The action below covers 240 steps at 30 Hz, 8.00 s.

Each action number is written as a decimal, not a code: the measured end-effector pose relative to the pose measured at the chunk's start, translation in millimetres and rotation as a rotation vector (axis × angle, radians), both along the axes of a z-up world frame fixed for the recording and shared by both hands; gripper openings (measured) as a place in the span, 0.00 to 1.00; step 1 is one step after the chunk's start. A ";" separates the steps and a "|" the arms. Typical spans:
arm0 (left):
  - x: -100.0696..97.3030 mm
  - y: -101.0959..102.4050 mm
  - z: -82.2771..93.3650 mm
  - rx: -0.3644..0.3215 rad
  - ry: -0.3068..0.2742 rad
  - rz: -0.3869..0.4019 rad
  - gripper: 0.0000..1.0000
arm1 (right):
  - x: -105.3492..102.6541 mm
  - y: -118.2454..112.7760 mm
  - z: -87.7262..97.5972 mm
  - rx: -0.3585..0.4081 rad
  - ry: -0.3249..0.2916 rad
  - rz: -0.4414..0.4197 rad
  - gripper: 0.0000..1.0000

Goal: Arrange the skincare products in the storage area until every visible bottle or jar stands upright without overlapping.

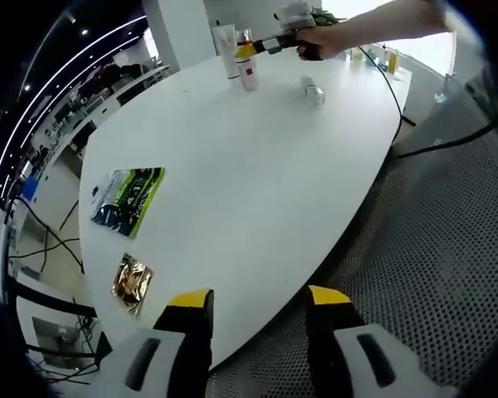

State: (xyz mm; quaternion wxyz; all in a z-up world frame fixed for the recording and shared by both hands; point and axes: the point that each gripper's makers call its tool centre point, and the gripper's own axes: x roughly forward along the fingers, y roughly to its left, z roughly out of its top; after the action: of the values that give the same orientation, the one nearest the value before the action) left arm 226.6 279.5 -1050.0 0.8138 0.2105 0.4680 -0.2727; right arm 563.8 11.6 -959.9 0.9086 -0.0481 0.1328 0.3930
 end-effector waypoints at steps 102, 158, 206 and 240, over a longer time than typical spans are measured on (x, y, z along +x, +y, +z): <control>-3.4 3.0 -2.0 0.022 0.020 -0.009 0.38 | 5.9 -35.2 -60.9 -0.018 0.317 -0.242 0.20; -3.0 4.5 -1.4 0.029 0.019 -0.008 0.38 | -42.2 -22.7 -37.5 0.025 0.283 -0.196 0.39; -1.2 5.7 1.3 0.053 -0.006 -0.014 0.38 | -171.5 -62.6 -95.4 -0.896 0.298 0.684 0.51; 5.2 5.8 8.2 0.079 -0.035 0.011 0.38 | -180.8 -94.1 -101.5 -0.677 0.365 0.332 0.18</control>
State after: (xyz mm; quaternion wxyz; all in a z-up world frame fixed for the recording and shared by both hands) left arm 231.8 285.2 -1041.8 0.8144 0.2448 0.4651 -0.2460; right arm 383.0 -82.5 -1061.5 0.7275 -0.2943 0.4036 0.4703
